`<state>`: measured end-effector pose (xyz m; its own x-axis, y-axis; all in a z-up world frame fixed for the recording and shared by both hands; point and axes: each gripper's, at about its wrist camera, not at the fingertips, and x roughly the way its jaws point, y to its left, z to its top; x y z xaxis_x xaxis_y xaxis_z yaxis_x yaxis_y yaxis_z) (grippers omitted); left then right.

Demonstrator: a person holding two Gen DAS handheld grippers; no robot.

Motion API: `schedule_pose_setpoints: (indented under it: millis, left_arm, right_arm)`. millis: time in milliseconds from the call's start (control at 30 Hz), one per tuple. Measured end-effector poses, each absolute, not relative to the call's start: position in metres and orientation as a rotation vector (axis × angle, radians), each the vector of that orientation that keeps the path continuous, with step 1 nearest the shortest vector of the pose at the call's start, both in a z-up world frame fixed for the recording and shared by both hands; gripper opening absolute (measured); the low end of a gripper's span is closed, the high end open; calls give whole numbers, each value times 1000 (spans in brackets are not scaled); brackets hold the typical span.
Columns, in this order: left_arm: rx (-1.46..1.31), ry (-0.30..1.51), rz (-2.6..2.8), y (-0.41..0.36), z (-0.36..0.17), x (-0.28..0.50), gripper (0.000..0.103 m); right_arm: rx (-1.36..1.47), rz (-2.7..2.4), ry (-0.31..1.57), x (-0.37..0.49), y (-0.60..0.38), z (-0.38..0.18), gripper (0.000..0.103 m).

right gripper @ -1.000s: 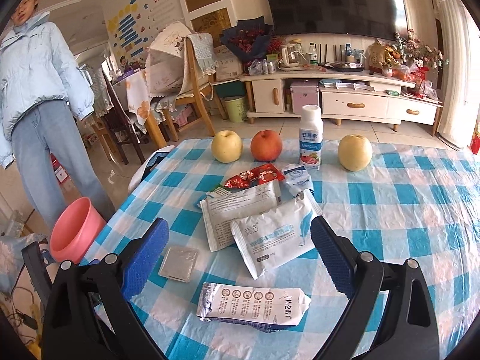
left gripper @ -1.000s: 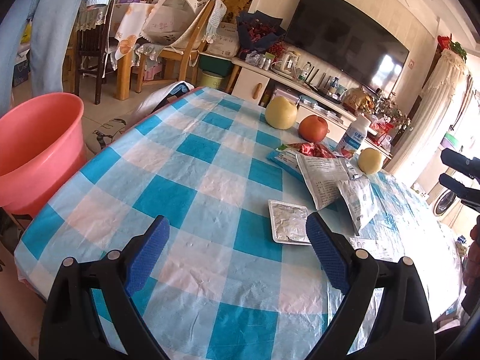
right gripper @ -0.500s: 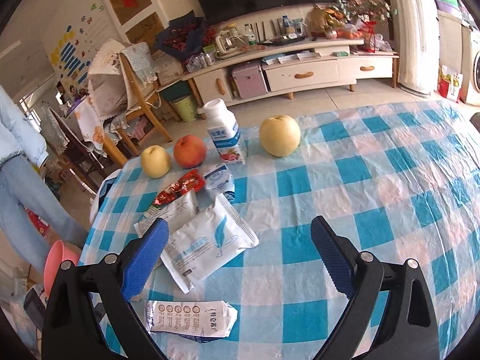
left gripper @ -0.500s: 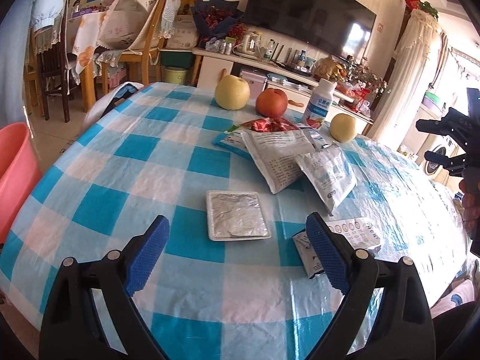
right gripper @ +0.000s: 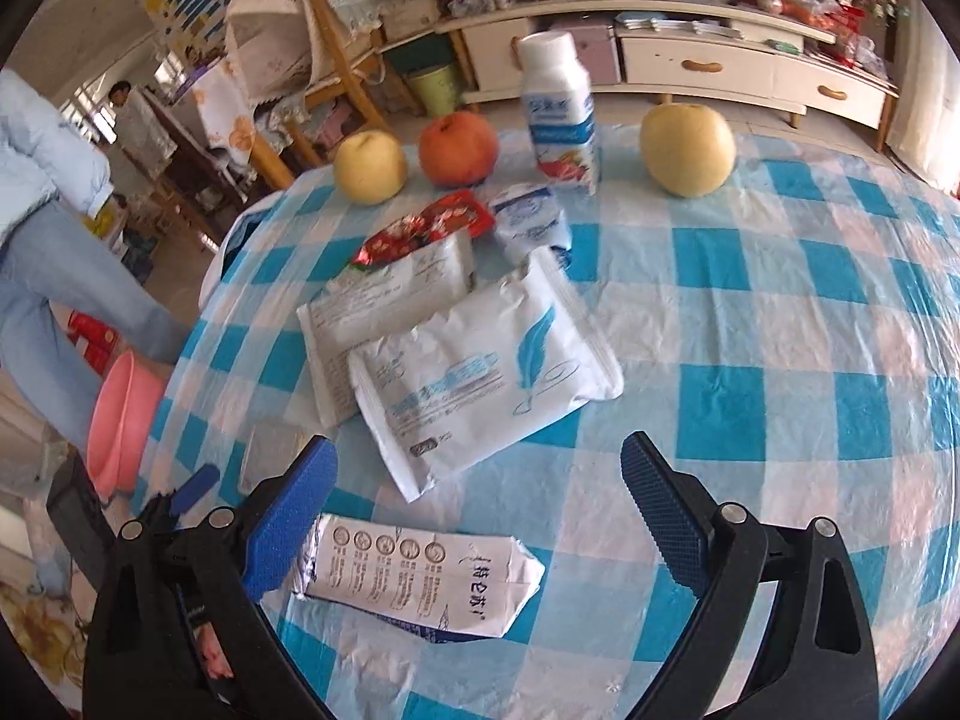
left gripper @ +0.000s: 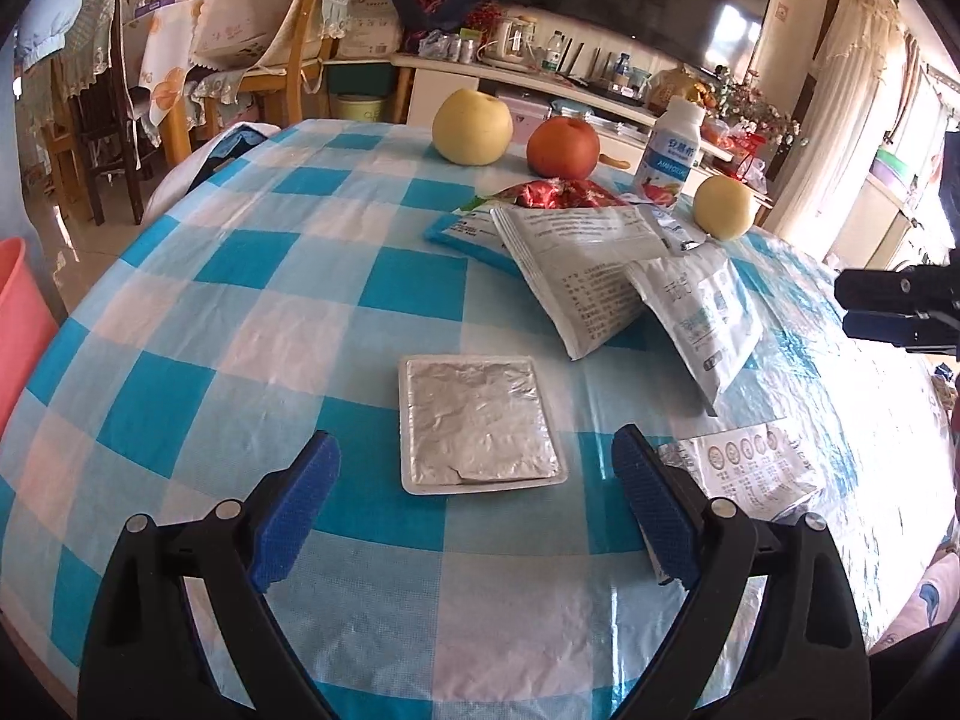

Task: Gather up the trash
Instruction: 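Grasp the silver foil tray with the left tool while the right tool reaches the white milk packet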

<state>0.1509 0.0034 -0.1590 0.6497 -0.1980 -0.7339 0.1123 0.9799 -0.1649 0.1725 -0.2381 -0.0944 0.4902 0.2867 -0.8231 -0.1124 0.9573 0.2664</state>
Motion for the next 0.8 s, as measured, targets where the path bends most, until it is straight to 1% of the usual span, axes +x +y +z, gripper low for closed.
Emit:
schedule_pose_setpoints:
  millis: [200, 300, 367, 400, 467, 633, 800]
  left_arm:
    - [-110, 905, -149, -1, -168, 167, 92]
    - [-55, 905, -132, -8, -168, 166, 85]
    - [-14, 901, -129, -12, -169, 166, 74]
    - [-6, 896, -133, -13, -169, 166, 72]
    - [-2, 887, -144, -13, -168, 165, 63]
    - [-13, 885, -158, -8, -167, 162, 62]
    - [-62, 876, -156, 6, -163, 157, 62]
  right_arm:
    - [76, 281, 1100, 169, -216, -113, 95]
    - [31, 286, 1136, 168, -209, -123, 94]
    - [12, 303, 1158, 168, -202, -129, 95]
    - [-2, 316, 1168, 167, -199, -131, 94]
    - [-35, 329, 1181, 164, -191, -136, 94]
    - [-87, 359, 1199, 157, -177, -143, 94]
    - [-42, 434, 1211, 148, -170, -140, 94]
